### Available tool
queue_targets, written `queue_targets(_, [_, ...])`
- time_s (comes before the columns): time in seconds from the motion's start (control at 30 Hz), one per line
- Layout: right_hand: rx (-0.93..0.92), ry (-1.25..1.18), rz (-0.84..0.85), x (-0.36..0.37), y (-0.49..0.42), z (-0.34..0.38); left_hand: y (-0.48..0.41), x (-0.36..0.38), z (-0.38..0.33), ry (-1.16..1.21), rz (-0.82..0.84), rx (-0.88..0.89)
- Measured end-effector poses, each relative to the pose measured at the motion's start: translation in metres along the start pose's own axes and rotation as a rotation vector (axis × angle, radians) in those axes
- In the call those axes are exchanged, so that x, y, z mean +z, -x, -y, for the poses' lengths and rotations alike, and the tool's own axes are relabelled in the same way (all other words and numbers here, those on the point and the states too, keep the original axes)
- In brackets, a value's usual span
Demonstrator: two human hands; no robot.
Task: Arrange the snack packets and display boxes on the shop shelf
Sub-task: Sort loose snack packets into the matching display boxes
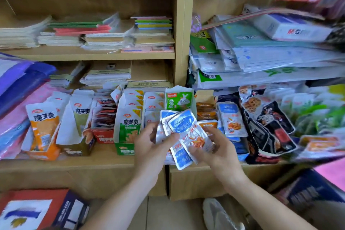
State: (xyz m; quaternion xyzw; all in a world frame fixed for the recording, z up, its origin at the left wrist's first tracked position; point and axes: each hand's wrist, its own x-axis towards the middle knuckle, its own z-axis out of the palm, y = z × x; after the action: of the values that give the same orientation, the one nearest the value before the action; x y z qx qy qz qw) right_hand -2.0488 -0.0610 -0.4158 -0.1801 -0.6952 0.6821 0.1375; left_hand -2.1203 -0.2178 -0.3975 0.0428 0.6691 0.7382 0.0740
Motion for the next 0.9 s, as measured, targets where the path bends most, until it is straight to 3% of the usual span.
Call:
queue_targets(0.1, [-0.081,0.027,-0.046,-0.012,-0.005,0.0,-0.002,0.009,0.002,-0.023,0.034,-0.005])
queue_targets(0.2, [-0.031,-0.112,-0.184,-0.025,-0.008,0.0,-0.004,0.014,0.004,0.0,0.018,-0.029])
queue_targets(0.47, [0.039,-0.159,-0.12,-0.049,-0.004,-0.001,-0.003,0.036,0.01,-0.057,0.016,0.007])
queue_targets(0.73, [-0.453,0.644,-0.486,-0.108,-0.023,0.025,-0.008,0.056,0.018,-0.165,-0.028,0.13])
queue_targets(0.83, [-0.654,0.875,-0.475,-0.113,-0.039,0.025,-0.014,0.06,0.019,-0.179,-0.031,0.125])
queue_targets(0.9, [-0.681,1.103,-0.403,-0.109,-0.05,0.017,-0.018,0.06,0.02,-0.171,-0.028,0.103])
